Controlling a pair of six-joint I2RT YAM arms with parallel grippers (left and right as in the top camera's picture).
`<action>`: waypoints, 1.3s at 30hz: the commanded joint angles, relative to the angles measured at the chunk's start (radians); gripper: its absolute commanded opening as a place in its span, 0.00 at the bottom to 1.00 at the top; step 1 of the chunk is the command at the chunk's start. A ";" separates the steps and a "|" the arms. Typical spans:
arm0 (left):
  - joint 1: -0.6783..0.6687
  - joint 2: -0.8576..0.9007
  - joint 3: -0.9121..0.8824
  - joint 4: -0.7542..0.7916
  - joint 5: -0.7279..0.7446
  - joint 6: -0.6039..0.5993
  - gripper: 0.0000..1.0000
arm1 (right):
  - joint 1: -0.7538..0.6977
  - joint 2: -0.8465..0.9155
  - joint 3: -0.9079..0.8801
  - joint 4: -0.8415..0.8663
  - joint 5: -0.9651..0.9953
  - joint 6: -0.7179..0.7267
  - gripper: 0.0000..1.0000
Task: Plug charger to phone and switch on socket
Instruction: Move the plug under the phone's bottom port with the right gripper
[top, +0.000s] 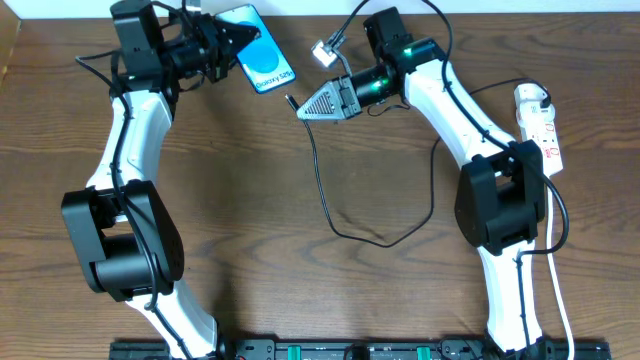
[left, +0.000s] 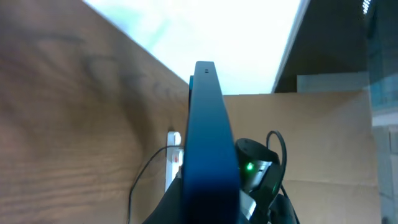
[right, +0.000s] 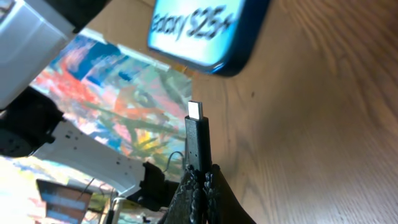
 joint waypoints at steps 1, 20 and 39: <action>-0.003 -0.026 0.018 0.050 0.045 0.008 0.07 | 0.003 -0.029 0.014 0.013 -0.082 0.012 0.01; -0.003 -0.026 0.018 0.058 0.001 -0.089 0.07 | 0.008 -0.029 0.014 0.167 -0.074 0.166 0.01; -0.003 -0.026 0.018 0.057 0.002 -0.089 0.07 | 0.015 -0.029 0.014 0.216 -0.074 0.204 0.01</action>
